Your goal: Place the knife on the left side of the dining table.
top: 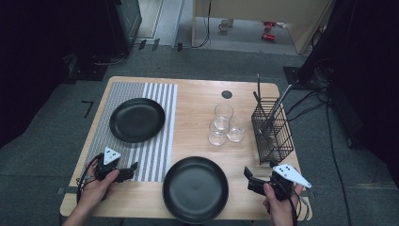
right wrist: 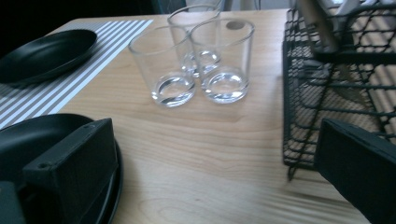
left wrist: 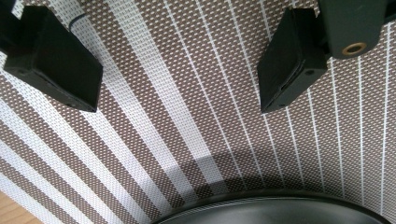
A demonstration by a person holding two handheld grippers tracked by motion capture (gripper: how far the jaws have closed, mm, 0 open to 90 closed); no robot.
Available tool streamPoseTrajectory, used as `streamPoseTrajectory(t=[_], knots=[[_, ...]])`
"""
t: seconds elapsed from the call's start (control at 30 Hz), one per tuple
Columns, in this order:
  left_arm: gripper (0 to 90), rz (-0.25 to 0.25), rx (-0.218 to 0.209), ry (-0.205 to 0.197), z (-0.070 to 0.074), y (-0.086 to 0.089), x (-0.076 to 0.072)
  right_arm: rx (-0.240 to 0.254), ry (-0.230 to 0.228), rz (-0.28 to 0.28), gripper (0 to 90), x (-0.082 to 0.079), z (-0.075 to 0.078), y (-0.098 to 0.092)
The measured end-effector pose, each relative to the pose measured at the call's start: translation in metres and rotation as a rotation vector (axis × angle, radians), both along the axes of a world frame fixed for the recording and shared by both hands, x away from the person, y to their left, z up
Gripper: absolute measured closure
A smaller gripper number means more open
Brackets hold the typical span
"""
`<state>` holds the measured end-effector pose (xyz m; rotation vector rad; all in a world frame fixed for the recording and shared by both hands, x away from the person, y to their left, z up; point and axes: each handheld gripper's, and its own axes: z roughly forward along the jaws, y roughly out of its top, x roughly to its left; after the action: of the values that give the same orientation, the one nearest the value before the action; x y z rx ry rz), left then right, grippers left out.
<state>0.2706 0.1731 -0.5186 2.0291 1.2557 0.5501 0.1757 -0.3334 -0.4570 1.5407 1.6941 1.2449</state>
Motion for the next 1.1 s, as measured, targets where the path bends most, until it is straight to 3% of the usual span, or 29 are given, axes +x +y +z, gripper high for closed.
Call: streamPoseTrajectory(t=[0.33, 0.5, 0.67, 0.83, 0.97, 1.1], knots=[[14.2, 0.0, 0.0, 0.0, 0.0, 0.0, 0.0, -0.012, -0.04, -0.051, 0.0, 0.0, 0.008, -0.016], [14.1, 0.0, 0.0, 0.0, 0.0, 0.0, 0.0, -0.062, -0.059, -0.069, 0.1, 0.003, 0.013, -0.016], [14.1, 0.0, 0.0, 0.0, 0.0, 0.0, 0.0, -0.081, -0.11, -0.142, 16.9, 0.007, 0.021, -0.022], [14.1, 0.0, 0.0, 0.0, 0.0, 0.0, 0.0, -0.135, -0.158, -0.14, 36.0, 0.014, 0.028, -0.022], [14.1, 0.0, 0.0, 0.0, 0.0, 0.0, 0.0, -0.163, -0.192, -0.142, 42.4, 0.02, 0.033, -0.022], [14.2, 0.0, 0.0, 0.0, 0.0, 0.0, 0.0, -0.177, -0.197, -0.134, 47.2, 0.025, 0.037, -0.022]])
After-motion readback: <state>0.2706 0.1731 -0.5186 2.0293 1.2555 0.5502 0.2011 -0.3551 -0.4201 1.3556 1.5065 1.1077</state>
